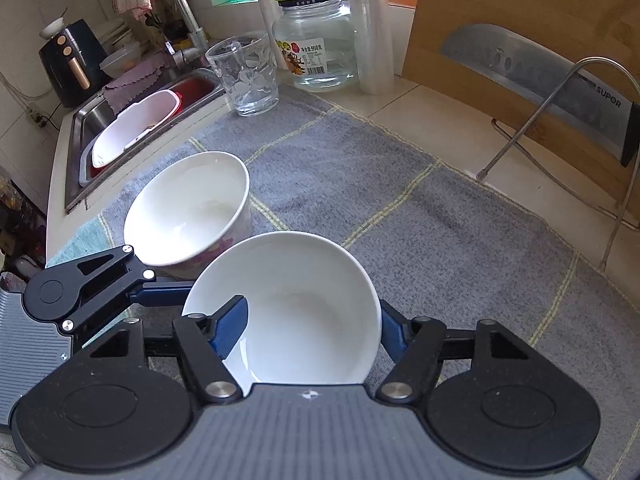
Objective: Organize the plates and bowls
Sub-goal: 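Lift the second bowl with the right tool and carry it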
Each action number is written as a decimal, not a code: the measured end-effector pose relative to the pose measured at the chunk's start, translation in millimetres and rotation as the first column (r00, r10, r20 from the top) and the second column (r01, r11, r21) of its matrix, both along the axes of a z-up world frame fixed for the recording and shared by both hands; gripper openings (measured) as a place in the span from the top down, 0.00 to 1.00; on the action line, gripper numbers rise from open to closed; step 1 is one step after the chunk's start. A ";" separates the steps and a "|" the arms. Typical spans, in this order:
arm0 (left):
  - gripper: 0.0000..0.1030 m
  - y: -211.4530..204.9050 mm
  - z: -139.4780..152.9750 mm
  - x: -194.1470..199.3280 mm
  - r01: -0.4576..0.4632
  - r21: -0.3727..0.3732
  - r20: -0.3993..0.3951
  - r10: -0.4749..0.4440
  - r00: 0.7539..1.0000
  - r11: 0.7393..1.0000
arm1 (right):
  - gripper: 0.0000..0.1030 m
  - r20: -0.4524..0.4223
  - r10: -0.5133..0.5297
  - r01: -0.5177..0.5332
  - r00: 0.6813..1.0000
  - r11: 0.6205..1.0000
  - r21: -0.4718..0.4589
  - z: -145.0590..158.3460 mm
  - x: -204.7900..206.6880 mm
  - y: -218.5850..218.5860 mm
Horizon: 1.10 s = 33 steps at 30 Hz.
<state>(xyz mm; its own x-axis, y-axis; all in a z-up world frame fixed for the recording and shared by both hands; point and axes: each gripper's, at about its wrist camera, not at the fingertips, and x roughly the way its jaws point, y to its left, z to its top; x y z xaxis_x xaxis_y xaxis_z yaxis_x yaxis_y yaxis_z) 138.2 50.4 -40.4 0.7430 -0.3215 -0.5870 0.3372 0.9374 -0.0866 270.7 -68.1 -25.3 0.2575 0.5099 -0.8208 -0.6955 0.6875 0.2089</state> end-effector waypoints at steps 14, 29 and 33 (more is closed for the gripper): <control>0.17 -3.4 3.4 -5.2 0.020 0.028 0.014 -0.020 1.000 0.999 | 0.28 -0.031 -0.029 0.030 0.999 0.999 0.019 5.4 -3.5 -6.3; 0.17 -7.2 27.9 -23.1 0.033 0.053 0.047 -0.036 0.998 0.998 | 0.28 0.003 -0.031 0.031 1.000 0.998 0.056 36.2 -27.2 -13.5; 0.17 -8.7 35.7 -30.8 0.042 0.057 0.059 -0.045 0.997 0.997 | 0.28 0.007 -0.039 0.039 0.999 0.997 0.068 42.6 -35.7 -17.7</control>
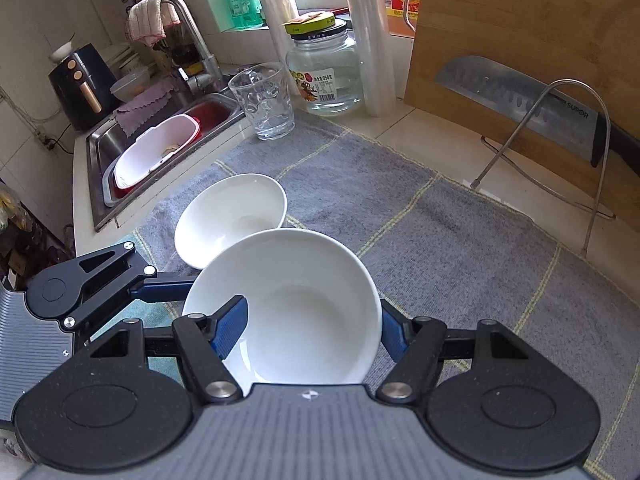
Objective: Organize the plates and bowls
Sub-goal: 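Lift the second bowl with the right tool and carry it, then lower the held bowl into the pink-flowered bowl with the right tool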
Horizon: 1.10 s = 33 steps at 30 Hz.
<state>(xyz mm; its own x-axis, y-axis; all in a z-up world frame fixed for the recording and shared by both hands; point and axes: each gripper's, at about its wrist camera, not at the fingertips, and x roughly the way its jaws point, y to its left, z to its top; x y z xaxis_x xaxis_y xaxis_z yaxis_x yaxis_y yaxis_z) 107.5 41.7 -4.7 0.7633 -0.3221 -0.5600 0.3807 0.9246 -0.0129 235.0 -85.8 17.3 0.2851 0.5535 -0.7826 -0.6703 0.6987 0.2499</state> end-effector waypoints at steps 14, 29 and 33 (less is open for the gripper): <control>0.16 -6.1 16.3 -38.4 0.073 0.000 0.032 -0.073 0.997 0.997 | 0.28 0.045 -0.058 0.057 0.997 0.998 0.021 20.3 -45.2 -23.9; 0.16 -33.0 14.2 -58.5 0.200 -0.008 0.021 -0.200 0.980 0.980 | 0.28 0.048 -0.176 0.176 0.983 0.984 0.017 21.0 -86.5 -63.2; 0.16 -39.4 11.1 -59.2 0.221 -0.010 0.007 -0.221 0.975 0.975 | 0.28 0.041 -0.196 0.196 0.980 0.981 0.012 18.3 -92.1 -71.4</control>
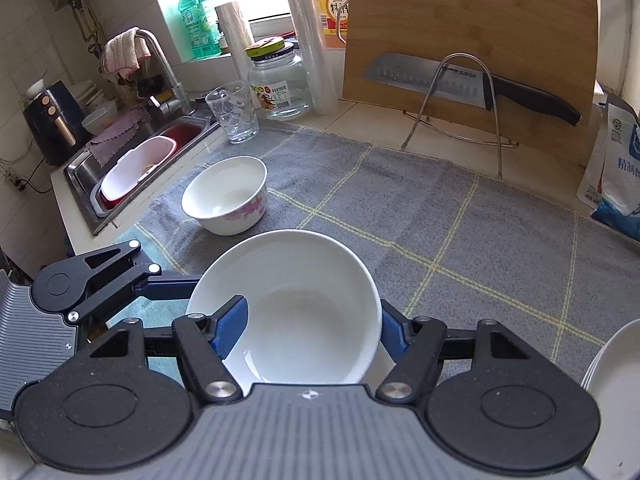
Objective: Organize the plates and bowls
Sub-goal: 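Lower the held bowl into the pink-flowered bowl with the right tool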
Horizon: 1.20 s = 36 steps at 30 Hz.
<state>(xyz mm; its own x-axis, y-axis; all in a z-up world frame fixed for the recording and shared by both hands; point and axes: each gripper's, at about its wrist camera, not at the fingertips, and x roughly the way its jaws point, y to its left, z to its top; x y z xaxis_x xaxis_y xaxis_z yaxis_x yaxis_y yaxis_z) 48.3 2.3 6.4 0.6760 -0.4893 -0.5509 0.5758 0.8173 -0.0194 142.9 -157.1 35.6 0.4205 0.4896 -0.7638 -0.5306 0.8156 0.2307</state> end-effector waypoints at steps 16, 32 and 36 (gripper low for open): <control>0.16 -11.1 -16.4 7.5 0.035 0.002 -0.084 -0.034 0.996 0.999 | 0.28 -0.064 -0.026 0.026 0.998 1.000 -0.010 -21.3 -4.3 -13.5; 0.17 -11.9 -20.6 9.8 0.044 0.010 -0.107 -0.043 0.993 0.999 | 0.28 -0.081 -0.024 0.022 0.996 1.000 -0.018 -27.0 -2.2 -13.4; 0.14 -12.6 -20.5 9.8 0.044 0.012 -0.107 -0.043 0.993 0.999 | 0.26 -0.084 -0.023 0.022 0.996 1.000 -0.016 -27.5 -2.3 -13.0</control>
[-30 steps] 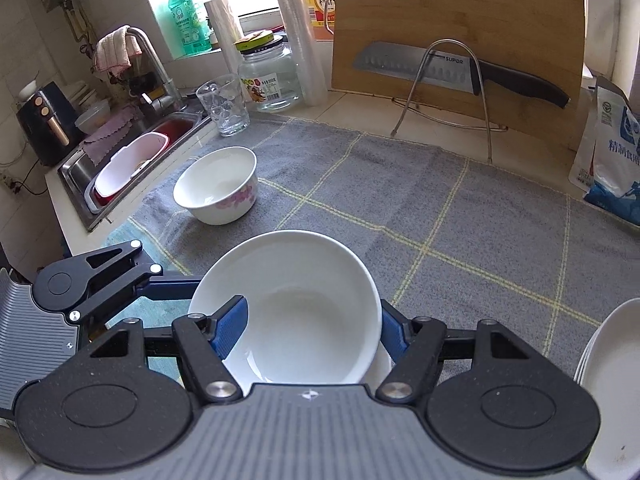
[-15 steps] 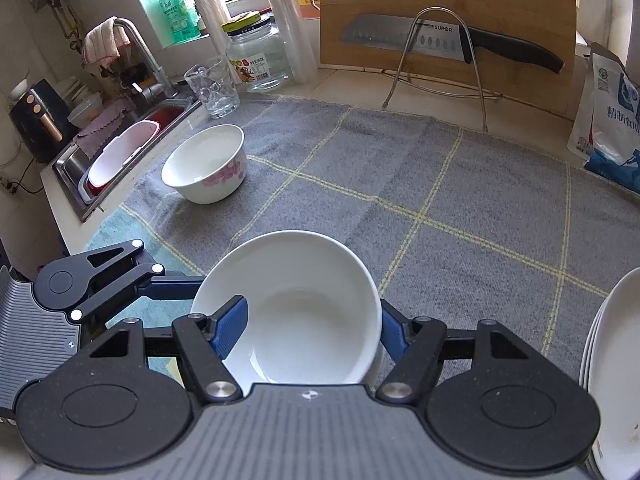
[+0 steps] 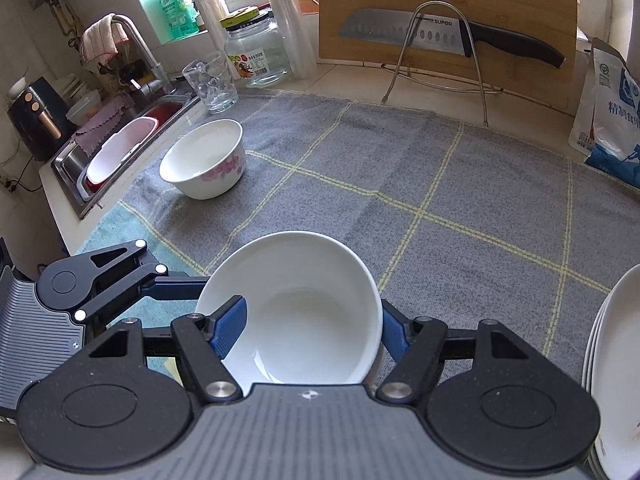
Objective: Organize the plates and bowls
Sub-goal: 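Lower the held bowl into the pink-flowered bowl with the right tool, then open the right tool and withdraw it from the stacked bowls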
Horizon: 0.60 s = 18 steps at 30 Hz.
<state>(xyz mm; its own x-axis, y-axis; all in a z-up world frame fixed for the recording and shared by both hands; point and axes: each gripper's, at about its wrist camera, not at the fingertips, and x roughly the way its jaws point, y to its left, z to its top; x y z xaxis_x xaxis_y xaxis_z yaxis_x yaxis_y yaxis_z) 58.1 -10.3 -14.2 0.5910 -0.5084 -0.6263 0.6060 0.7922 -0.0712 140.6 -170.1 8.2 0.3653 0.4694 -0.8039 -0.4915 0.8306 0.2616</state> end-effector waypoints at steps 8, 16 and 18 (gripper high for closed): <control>0.11 0.3 -1.8 -0.8 0.008 0.004 -0.001 -0.008 1.000 1.000 | 0.05 0.036 0.011 -0.011 0.999 1.000 -0.019 3.7 -3.1 5.5; 0.08 4.3 1.5 -5.0 0.006 -0.009 0.013 -0.006 1.000 1.000 | 0.01 0.064 0.015 -0.014 0.998 1.000 -0.016 6.8 -4.6 7.0; 0.08 5.6 2.6 -5.9 0.006 -0.011 0.012 -0.006 1.000 1.000 | 0.01 0.069 0.016 -0.015 0.998 1.000 -0.017 7.7 -5.0 7.9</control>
<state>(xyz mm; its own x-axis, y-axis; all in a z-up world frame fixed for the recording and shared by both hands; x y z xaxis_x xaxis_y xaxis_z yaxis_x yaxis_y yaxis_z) 52.2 -4.8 -11.5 0.5954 -0.5191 -0.6132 0.6119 0.7876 -0.0726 135.6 -162.2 15.9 0.4129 0.4619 -0.7850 -0.5205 0.8269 0.2127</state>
